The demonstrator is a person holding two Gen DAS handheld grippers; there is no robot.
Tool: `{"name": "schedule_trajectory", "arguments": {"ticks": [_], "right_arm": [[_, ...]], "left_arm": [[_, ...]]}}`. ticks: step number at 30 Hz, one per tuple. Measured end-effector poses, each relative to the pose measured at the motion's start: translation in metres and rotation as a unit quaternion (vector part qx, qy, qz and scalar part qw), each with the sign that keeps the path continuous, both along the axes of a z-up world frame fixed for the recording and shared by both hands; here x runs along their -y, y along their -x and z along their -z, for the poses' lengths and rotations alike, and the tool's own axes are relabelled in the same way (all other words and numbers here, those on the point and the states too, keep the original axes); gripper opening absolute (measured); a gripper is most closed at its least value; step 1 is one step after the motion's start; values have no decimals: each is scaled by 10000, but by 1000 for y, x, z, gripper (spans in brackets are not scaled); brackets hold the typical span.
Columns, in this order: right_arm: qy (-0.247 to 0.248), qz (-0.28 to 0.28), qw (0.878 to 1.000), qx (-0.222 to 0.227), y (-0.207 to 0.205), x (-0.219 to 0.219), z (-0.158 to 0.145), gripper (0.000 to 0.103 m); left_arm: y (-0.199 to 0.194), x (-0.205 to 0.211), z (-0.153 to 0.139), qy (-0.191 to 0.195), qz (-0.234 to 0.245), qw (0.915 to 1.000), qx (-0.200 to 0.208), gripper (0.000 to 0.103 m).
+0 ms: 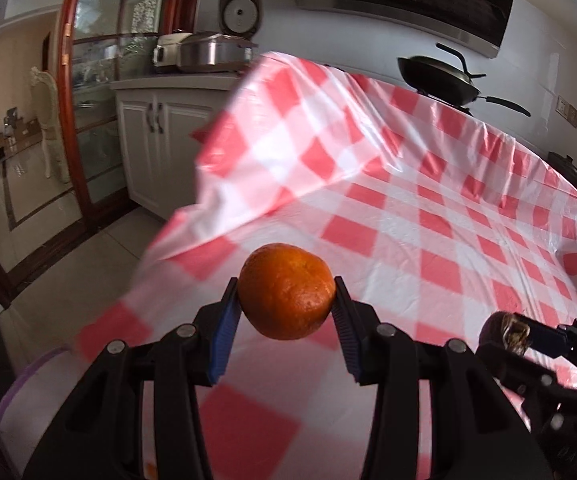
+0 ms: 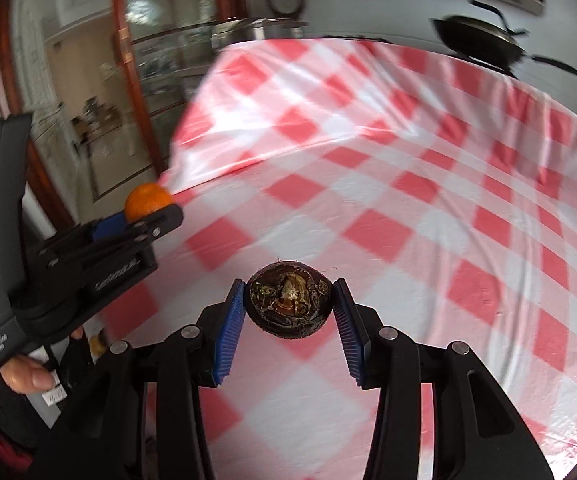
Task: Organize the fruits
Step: 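Carry the brown fruit and tangerine over the white box and open both tools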
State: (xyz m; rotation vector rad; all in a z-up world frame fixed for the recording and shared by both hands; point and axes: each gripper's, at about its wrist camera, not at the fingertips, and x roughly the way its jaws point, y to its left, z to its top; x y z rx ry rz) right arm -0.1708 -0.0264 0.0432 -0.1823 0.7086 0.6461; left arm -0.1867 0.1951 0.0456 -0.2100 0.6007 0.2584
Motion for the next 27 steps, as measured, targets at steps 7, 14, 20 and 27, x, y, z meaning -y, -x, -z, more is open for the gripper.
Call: {"name": "schedule_trajectory", "arguments": {"ticks": [7,14,20,27], "right_arm": [[287,-895,9954,195,50,-55,8,44],[667,-1967,9780,179,99,-110,32,44],[1223,-2724,9544,24,132,-154,69,44],[2066,-3093,9275,-365,143,-196,131,44]], "left_arm": [[56,-46,-4,-60,-457,9989,66,45],[101,-91,27,-31,-987,9945,-351,45],[134,-125,76,184,-1404,9854,-949,45],[151,-161,124,630,-1821,9689,-1550,45]]}}
